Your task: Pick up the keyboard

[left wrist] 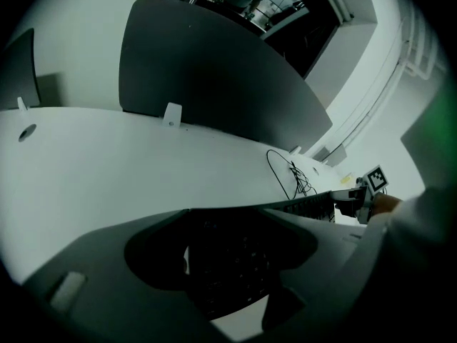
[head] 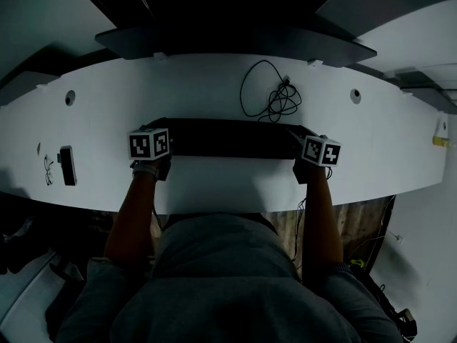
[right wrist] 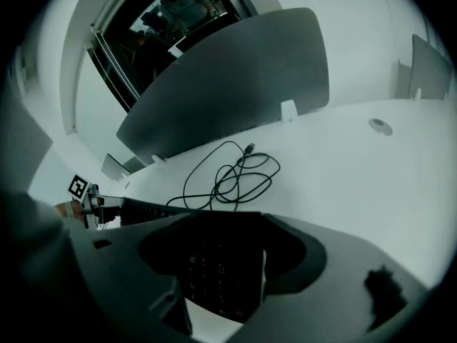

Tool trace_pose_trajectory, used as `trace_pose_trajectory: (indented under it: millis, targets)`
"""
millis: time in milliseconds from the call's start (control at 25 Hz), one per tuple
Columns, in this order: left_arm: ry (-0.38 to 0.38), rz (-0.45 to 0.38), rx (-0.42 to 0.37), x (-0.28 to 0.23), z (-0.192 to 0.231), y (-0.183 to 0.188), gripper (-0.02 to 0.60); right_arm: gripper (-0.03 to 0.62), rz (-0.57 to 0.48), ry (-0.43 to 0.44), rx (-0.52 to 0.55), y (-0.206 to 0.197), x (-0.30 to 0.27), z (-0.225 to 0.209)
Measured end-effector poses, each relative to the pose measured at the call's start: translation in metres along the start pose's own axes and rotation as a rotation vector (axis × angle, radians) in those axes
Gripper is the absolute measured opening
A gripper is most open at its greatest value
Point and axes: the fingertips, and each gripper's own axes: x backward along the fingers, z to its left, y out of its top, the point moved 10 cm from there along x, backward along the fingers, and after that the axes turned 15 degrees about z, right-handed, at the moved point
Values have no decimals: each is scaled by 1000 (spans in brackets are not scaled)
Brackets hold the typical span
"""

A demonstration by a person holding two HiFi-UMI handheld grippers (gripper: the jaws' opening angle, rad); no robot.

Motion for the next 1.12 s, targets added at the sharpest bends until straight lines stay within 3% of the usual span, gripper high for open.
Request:
trace_pose_trajectory:
  millis: [1120]
  targets:
    - [87, -469, -167, 186, -114, -1, 278, 270, -463, 24, 279, 26, 190, 75]
